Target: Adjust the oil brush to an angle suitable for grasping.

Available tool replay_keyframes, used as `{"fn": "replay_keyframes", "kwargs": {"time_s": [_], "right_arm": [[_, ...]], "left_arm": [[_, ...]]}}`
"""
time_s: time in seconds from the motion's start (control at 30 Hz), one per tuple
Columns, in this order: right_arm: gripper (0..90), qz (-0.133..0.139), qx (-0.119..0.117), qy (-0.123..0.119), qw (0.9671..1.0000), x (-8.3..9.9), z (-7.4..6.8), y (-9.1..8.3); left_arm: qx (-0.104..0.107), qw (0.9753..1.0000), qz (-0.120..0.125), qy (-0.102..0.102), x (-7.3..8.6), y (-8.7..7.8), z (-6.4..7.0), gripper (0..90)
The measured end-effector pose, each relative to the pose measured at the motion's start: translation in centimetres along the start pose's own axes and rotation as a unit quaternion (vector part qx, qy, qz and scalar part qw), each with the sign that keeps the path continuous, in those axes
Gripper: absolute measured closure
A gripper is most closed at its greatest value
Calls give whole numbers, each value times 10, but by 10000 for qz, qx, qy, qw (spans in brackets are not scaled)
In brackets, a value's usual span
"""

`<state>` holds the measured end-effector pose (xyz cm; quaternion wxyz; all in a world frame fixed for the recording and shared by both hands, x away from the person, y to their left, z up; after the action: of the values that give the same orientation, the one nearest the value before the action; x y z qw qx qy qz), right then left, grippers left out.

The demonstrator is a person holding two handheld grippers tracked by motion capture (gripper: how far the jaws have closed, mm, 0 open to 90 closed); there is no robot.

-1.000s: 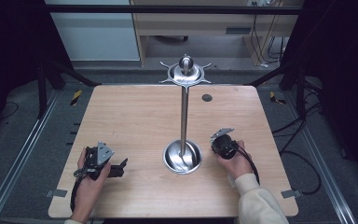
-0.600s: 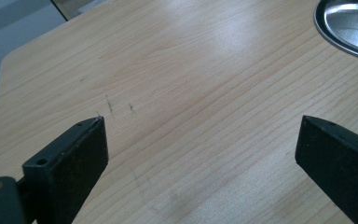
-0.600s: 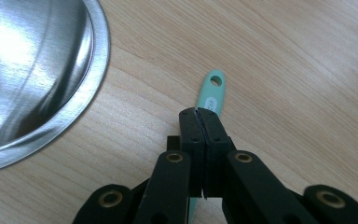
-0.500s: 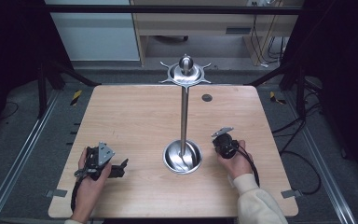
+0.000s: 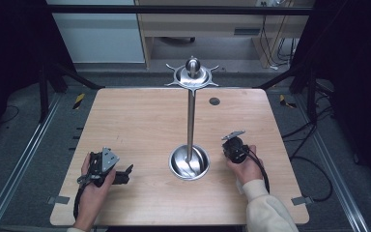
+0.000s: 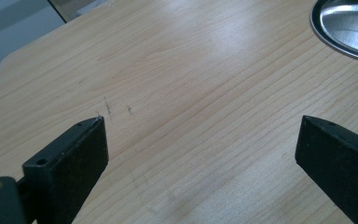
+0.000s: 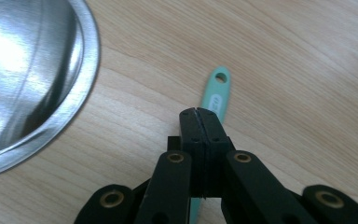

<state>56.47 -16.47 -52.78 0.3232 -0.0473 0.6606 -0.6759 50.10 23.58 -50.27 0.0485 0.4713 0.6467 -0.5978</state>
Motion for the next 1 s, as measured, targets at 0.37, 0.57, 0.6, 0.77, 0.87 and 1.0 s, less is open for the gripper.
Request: {"fn": "replay_keyframes", "kwargs": {"time_s": [0.37, 0.57, 0.6, 0.77, 0.87, 1.0], "right_arm": [[736, -190, -237, 406, 9987, 4, 3, -18], [693, -1005, -281, 551, 9930, 13, 1, -29], [693, -1005, -281, 551, 9930, 13, 1, -29], [709, -1401, -243, 611, 9880, 19, -3, -26], [717, -1610, -252, 650, 9845, 23, -4, -22], [735, -1756, -258, 663, 9819, 26, -4, -20]], "left_arm": [[40, 10000, 27, -50, 3, -7, 3, 21], [95, 9998, 91, -141, 4, -8, 1, 20], [102, 9998, 91, -136, 4, -8, 1, 20], [138, 9998, 96, -94, 3, -8, 2, 21], [141, 9998, 95, -85, 2, -7, 3, 21], [128, 9999, 81, -84, 3, -8, 3, 20]]}}
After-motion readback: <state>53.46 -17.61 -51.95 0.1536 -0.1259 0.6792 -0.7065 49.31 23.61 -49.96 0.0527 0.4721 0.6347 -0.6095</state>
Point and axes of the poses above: each handheld gripper's, and its own axes: y roughly forward along the jaws, x roughly out of its underside, z roughly to its right, the point moved 6 cm from there along y, roughly forward along the jaws, and after that the axes turned 14 degrees about -z, right-handed, at the moved point
